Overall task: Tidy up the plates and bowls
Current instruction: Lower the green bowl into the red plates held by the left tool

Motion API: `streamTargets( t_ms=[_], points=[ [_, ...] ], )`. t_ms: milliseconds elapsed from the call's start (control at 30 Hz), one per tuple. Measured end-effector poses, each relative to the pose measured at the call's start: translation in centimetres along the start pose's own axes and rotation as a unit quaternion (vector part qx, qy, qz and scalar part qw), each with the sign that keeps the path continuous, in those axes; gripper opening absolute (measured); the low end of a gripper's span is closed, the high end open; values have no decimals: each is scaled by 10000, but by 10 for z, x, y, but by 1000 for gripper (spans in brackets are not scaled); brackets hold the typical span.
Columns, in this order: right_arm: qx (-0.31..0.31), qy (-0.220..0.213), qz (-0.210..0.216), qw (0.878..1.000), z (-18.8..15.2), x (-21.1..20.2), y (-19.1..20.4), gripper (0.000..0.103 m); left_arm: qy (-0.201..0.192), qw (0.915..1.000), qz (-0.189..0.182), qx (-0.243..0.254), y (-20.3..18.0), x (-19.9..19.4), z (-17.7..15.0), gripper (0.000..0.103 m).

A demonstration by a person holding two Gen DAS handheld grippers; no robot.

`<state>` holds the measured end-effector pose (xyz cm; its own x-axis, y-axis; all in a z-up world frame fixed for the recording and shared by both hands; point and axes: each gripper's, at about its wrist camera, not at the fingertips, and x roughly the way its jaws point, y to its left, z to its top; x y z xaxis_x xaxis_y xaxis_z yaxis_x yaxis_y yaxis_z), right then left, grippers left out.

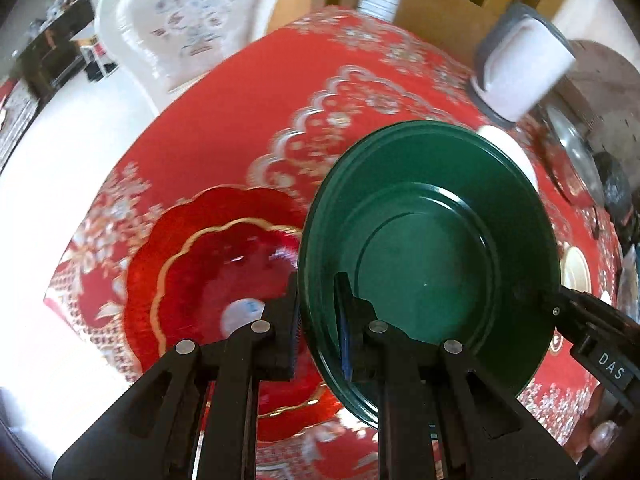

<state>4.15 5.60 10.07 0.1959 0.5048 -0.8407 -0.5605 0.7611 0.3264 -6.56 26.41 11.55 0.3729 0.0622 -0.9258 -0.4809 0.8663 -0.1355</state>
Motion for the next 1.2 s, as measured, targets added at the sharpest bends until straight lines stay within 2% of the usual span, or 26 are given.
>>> streamTargets(
  t_ms=[567,1200],
  points=[
    [-711,577,286,9954,4,62,80,19,192,9965,339,-743,95,1,-25,15],
    [-869,940,272,9914,-5,85,98,19,470,9935,423,-943,110,23,-47,15]
  ],
)
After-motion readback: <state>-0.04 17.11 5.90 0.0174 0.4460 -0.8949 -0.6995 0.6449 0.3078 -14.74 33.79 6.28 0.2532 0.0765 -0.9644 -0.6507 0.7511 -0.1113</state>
